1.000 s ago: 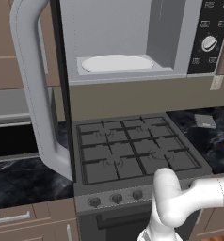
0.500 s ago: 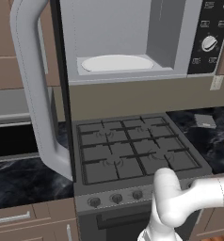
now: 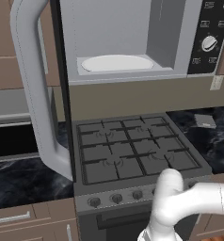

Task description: Place the sponge inside the microwave to prepare for sanitizing.

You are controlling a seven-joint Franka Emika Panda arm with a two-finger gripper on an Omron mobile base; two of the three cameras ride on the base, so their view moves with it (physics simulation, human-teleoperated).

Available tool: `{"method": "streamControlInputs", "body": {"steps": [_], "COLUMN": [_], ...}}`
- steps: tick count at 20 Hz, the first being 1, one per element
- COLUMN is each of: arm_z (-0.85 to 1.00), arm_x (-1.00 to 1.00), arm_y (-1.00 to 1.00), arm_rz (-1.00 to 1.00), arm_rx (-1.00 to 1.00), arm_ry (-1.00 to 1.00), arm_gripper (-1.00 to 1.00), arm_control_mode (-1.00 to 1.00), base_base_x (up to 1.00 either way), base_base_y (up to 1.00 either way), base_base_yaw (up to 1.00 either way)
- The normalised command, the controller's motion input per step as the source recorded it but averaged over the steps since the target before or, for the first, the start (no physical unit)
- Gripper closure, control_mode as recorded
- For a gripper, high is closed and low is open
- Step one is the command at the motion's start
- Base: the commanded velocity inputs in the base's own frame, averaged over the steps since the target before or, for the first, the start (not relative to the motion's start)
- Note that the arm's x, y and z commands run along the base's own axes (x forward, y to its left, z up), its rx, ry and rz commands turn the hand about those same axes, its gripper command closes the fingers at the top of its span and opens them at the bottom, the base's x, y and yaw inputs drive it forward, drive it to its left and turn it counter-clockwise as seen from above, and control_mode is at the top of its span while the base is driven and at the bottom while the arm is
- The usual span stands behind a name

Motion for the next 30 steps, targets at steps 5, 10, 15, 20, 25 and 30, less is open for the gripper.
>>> {"method": "streamControlInputs", "body": {"steps": [5,10,15,20,25,30], "arm_z": [0.28,0.20,0.60,0.67,0.66,0.66], "arm_x": [-1.00,-0.98,-0.45,-0.32,-0.42,-0.47], "arm_y": [0.94,1.00,0.98,0.90,0.81,0.74], "arm_rz": [0.00,0.00,-0.18,-0.28,-0.13,-0.02], "arm_rx": [-0.25,-0.26,-0.07,0.01,0.03,0.03], "arm_ry": [-0.09,-0.04,-0.21,-0.25,-0.25,-0.34], "arm_gripper": [1.00,1.00,1.00,1.00,1.00,1.00], "arm_control_mode": [-1.00,-1.00,-1.00,-1.00,-1.00,-1.00], "base_base_x": [0.00,0.00,0.00,0.00,0.00,0.00], "base_base_y": [0.00,0.00,0.00,0.00,0.00,0.00], "base_base_yaw": [0.00,0.00,0.00,0.00,0.00,0.00]}}
